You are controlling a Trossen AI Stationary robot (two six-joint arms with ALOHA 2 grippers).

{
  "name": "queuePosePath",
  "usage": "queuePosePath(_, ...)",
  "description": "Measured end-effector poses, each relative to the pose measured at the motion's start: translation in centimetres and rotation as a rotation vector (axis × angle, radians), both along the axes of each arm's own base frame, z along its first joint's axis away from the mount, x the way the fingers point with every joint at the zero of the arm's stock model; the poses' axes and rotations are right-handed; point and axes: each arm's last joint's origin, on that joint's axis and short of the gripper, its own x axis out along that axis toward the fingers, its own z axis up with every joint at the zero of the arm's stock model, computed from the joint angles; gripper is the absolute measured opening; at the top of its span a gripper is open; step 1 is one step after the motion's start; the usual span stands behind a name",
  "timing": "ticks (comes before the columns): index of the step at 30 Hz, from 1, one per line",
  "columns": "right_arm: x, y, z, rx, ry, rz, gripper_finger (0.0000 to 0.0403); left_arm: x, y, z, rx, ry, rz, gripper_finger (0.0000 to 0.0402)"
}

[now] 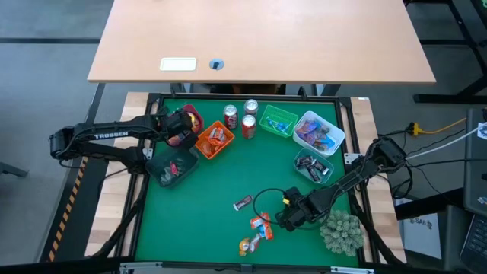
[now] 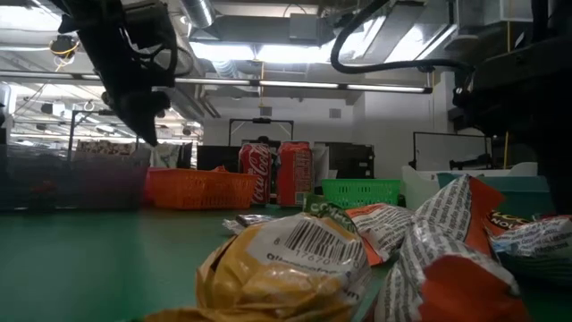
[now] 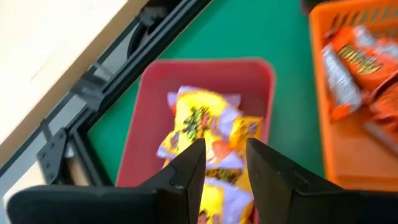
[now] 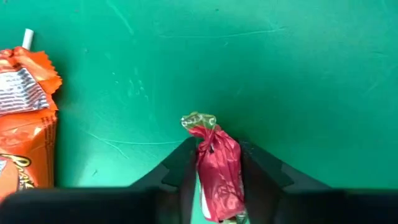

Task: Sort candy
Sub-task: Put the red candy into the black bin

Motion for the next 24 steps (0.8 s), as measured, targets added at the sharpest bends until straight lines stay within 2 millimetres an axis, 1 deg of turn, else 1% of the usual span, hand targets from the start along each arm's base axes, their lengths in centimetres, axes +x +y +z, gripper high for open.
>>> queuePosePath(5,0.0,0.0,0.2,-0.003,-0.017,0.009,0.0047,1.0,-0.8,0.4,0.026,-0.075,-0.060,0.0106)
queuePosePath(8,0.3,-0.5,1.0,-0.002,-0.055,0.013,0.0032,1.9,-1.6,0.7,0.019,-0.145,-0.129,0.0106)
queuePosePath(11,0.9,-1.5,2.2,-0.017,-0.130,0.030,0.0035,2.9,-2.5,1.1,-0.034,-0.251,-0.234,0.0106)
queuePosePath(14,1.9,-2.8,3.7,-0.056,-0.255,0.057,0.0044,3.9,-3.6,1.7,-0.118,-0.375,-0.365,0.0106)
queuePosePath(19,3.8,-5.4,6.4,-0.181,-0.494,0.144,0.0047,5.3,-5.5,2.9,-0.233,-0.563,-0.584,0.0106)
queuePosePath(24,6.4,-7.9,8.2,-0.332,-0.719,0.265,0.0048,6.0,-7.3,3.9,-0.307,-0.688,-0.767,0.0106)
